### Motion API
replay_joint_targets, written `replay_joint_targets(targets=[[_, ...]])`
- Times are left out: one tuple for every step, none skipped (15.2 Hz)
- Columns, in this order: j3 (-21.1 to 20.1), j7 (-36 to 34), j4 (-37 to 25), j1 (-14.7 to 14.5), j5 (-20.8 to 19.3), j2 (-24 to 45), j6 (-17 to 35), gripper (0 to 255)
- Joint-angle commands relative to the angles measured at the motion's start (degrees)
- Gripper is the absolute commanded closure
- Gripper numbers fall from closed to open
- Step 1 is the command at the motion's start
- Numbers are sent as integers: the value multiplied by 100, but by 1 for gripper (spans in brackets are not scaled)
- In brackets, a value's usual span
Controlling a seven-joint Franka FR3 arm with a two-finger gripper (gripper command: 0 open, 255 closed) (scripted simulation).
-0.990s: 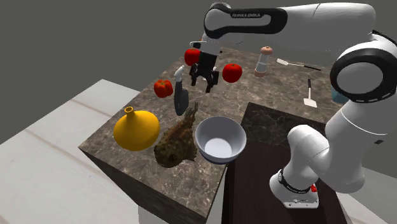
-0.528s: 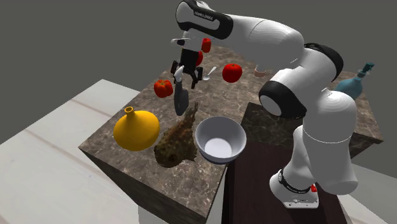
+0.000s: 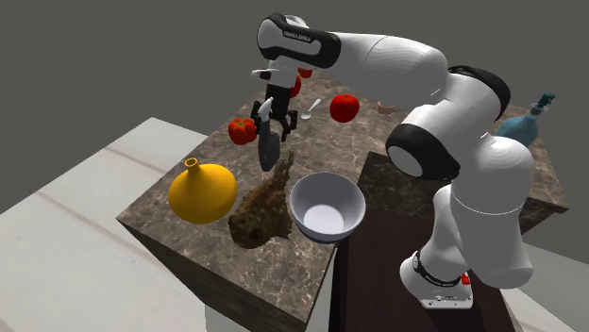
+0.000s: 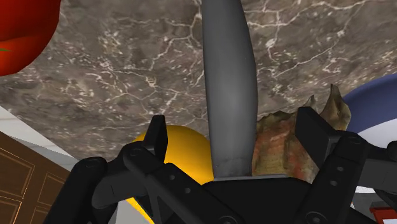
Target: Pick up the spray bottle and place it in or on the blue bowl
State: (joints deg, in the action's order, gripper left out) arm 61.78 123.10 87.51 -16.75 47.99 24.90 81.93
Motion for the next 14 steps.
replay_joint_targets(targets=[[5, 0, 28, -23, -6, -12, 22, 0], [5, 0, 28, -23, -6, -12, 22, 0], [5, 0, 28, -23, -6, -12, 22, 0], [5, 0, 28, -23, -6, -12, 22, 0], [5, 0, 28, -23, -6, -12, 22, 0], [5, 0, 28, -23, -6, -13, 22, 255], [5, 0, 28, -23, -6, -13, 22, 255], [5, 0, 28, -23, -6, -12, 22, 255], [5, 0, 28, -23, -6, -13, 22, 255], [5, 0, 28, -23, -6, -12, 22, 255], [5, 0, 27, -22, -6, -12, 22, 255], [5, 0, 28, -23, -6, -12, 22, 255], [6, 0, 29, -24, -6, -13, 22, 255], [5, 0, 28, -23, -6, -13, 22, 255]])
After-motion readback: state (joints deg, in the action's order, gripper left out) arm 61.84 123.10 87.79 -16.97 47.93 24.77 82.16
